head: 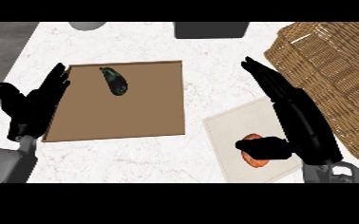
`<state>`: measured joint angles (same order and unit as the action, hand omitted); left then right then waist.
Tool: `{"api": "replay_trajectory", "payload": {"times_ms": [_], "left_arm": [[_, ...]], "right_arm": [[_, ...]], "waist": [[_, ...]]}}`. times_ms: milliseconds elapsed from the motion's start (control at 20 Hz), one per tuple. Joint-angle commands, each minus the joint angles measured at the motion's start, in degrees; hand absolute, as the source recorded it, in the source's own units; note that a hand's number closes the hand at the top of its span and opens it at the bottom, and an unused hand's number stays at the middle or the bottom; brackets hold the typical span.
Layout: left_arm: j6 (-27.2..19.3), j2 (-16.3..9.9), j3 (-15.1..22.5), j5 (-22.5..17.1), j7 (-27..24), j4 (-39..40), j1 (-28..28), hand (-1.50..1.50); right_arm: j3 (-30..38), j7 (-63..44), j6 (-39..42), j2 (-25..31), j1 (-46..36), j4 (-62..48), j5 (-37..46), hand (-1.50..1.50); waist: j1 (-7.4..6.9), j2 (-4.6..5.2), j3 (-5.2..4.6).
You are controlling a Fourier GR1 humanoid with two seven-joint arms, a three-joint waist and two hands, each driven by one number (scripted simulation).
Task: Pick the squash from the placemat and place it in the basket
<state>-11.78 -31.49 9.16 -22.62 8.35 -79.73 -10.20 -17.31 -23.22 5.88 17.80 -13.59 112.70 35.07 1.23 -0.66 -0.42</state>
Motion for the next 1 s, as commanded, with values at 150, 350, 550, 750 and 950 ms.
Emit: {"api": "replay_trajectory", "payload": {"times_ms": [150,350,550,750,950], "left_arm": [[-0.1,0.5,0.1,0.4,0.9,-0.7,-0.3,0.0],[0.4,0.3,-1.1,-0.2,1.7,0.3,-1.4,0.0],[0.4,1.2,-1.1,1.4,0.3,2.4,-2.1,0.0],[-0.9,2.0,-0.8,2.5,0.7,0.1,0.2,0.0],[3.2,1.2,-3.0,1.6,0.1,1.1,0.8,0.0]], "right_arm": [[6.6,-26.8,19.8,7.5,-9.6,8.8,-0.7,-1.5],[13.1,-33.3,33.6,10.2,-11.8,9.9,-16.8,-1.5],[16.2,-38.6,38.3,10.7,-10.4,11.6,-29.0,-1.5],[24.3,-39.6,38.7,15.6,-5.5,15.0,-42.2,-1.5],[25.1,-38.6,32.9,14.3,4.4,23.7,-44.2,-1.5]], "waist": [[-0.06,-0.11,0.12],[0.28,0.01,0.22],[0.59,0.22,0.28],[0.54,0.08,0.35],[-0.23,0.37,0.41]]}}
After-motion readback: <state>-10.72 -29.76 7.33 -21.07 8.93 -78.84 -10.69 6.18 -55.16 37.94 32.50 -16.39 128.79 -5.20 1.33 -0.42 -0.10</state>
